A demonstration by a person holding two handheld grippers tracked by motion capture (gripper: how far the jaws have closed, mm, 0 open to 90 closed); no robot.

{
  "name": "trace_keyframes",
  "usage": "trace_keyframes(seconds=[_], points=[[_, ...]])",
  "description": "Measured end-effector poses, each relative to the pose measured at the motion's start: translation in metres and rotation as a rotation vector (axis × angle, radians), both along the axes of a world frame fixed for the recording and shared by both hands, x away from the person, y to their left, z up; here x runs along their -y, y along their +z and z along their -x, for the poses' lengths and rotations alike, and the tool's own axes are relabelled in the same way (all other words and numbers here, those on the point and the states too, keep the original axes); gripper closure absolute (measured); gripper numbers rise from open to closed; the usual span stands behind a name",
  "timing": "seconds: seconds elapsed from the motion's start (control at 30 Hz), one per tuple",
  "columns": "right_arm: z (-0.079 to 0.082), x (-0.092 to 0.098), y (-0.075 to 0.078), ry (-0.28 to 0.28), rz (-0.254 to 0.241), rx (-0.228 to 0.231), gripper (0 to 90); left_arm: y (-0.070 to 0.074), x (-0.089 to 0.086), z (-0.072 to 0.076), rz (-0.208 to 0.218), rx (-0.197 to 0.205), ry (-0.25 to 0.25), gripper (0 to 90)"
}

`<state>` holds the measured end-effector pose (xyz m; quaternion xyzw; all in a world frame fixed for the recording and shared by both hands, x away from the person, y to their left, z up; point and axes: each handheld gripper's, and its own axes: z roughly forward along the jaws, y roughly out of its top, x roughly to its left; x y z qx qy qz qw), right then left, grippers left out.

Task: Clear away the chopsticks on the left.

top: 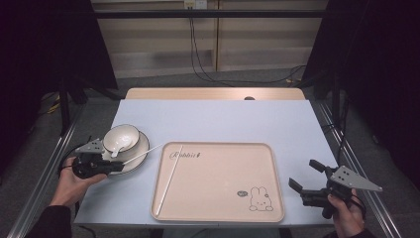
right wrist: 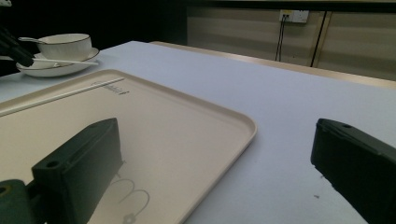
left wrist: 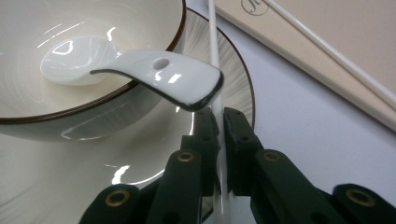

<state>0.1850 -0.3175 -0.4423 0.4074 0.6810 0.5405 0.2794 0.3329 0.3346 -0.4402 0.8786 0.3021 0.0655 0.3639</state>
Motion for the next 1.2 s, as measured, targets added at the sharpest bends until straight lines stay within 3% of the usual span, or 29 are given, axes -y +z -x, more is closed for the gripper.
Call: trace_keyframes(seconds=[0.17,0.23,0.4,0.47,0.63,1.2], points=[[0.000,0.000,0.000,0.005,-0.003,-0.002,1.4,0.003,0.003,0.002,0.001,-0.016,0.010,84.7],[0.000,0.000,0.000,0.009,0.007,-0.002,1.4,0.003,0.002,0.003,0.026,-0.014,0.008,84.7],[-0.001,0.000,0.000,0.012,0.003,-0.002,1.4,0.012,0.006,0.009,0.034,-0.015,0.008,84.6],[-0.001,0.000,0.000,0.007,-0.002,-0.003,1.4,0.015,0.008,0.013,0.064,-0.013,0.018,84.6],[-0.001,0.000,0.000,0.007,-0.002,-0.002,1.4,0.020,0.012,0.022,0.077,-0.006,0.028,84.8],[-0.001,0.000,0.000,0.007,-0.007,0.001,1.5,0.031,0.046,0.060,0.179,0.002,0.178,84.8]])
